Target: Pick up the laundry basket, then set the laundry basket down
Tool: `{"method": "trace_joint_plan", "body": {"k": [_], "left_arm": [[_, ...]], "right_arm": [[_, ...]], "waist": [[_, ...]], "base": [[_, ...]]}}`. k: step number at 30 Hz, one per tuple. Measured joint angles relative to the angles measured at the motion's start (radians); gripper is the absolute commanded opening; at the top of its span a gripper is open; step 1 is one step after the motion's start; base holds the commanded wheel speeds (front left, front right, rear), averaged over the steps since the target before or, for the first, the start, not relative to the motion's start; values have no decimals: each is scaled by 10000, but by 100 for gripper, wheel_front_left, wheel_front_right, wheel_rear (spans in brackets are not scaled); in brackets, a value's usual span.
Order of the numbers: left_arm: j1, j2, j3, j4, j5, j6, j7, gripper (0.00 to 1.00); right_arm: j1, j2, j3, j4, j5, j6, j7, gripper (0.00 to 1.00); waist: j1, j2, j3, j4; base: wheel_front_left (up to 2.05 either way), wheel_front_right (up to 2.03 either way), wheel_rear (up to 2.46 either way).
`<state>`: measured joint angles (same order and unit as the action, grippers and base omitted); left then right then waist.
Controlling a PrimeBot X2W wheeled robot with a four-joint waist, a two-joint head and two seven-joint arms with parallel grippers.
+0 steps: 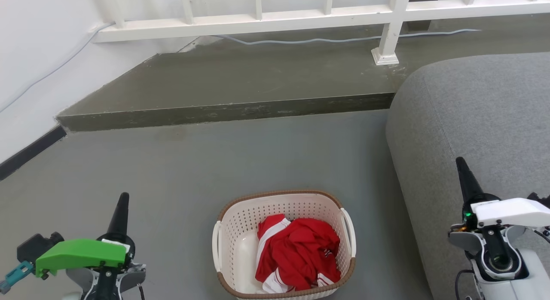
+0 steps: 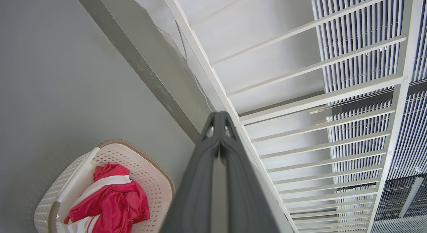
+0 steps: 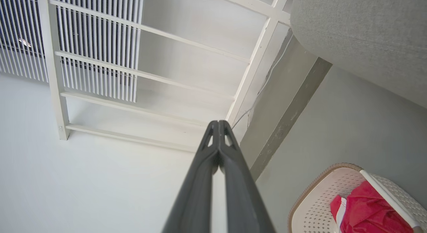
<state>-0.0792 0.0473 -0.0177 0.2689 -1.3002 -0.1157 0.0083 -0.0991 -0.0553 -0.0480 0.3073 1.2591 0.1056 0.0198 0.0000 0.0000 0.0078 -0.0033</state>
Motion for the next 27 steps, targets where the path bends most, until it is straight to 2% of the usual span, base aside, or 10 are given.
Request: {"method": "trace_joint_plan", "body": {"k": [27], "left_arm": [[0, -19, 848, 71, -3089, -44, 922, 0]], "right_arm": [[58, 157, -917, -190, 3367, 88, 886, 0]], "waist": [[1, 0, -52, 32]], "base": [[0, 0, 0]]}}
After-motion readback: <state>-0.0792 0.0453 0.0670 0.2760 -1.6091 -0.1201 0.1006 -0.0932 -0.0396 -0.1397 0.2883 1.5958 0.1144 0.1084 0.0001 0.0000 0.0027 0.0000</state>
